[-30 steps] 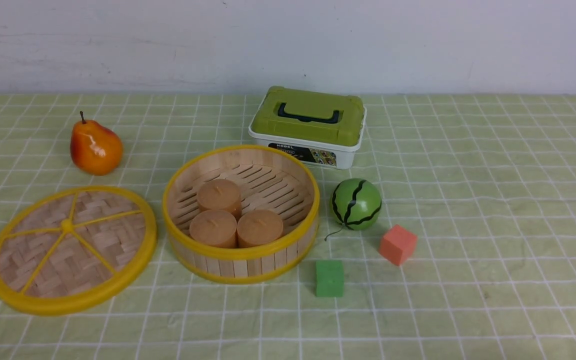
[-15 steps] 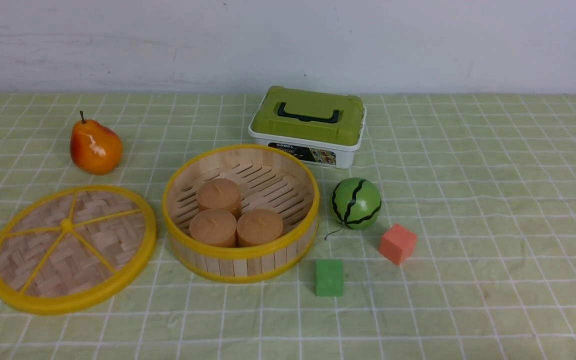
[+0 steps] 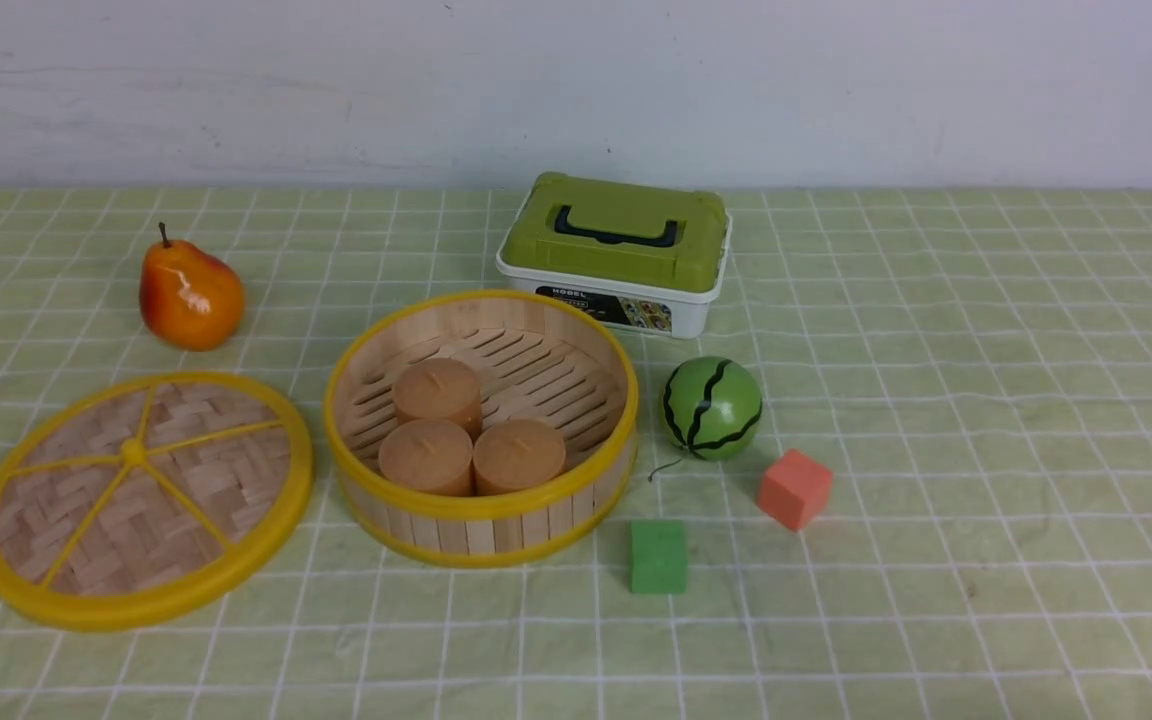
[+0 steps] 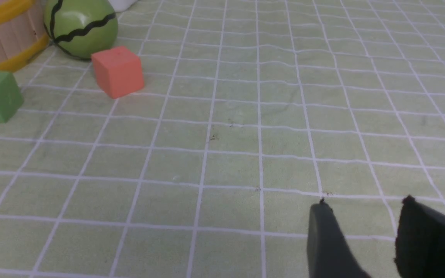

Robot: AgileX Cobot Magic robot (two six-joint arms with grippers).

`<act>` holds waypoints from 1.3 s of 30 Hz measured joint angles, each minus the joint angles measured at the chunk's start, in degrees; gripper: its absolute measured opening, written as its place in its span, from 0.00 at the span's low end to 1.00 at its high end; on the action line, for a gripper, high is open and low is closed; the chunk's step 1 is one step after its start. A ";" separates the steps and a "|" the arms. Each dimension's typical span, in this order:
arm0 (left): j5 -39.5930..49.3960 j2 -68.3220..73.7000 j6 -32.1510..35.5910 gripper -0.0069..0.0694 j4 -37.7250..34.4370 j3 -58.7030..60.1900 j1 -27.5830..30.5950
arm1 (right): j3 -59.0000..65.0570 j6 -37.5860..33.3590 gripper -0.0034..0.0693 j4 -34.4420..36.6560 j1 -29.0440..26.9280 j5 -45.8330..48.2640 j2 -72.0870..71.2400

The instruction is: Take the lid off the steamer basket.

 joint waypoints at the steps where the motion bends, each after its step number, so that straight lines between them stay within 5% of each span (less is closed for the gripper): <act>1: 0.00 0.00 0.00 0.07 0.00 0.00 0.00 | 0.00 0.00 0.38 0.00 0.00 0.00 0.00; 39: 0.00 0.00 0.03 0.09 0.16 0.00 0.00 | 0.00 0.00 0.38 0.00 0.00 0.00 0.00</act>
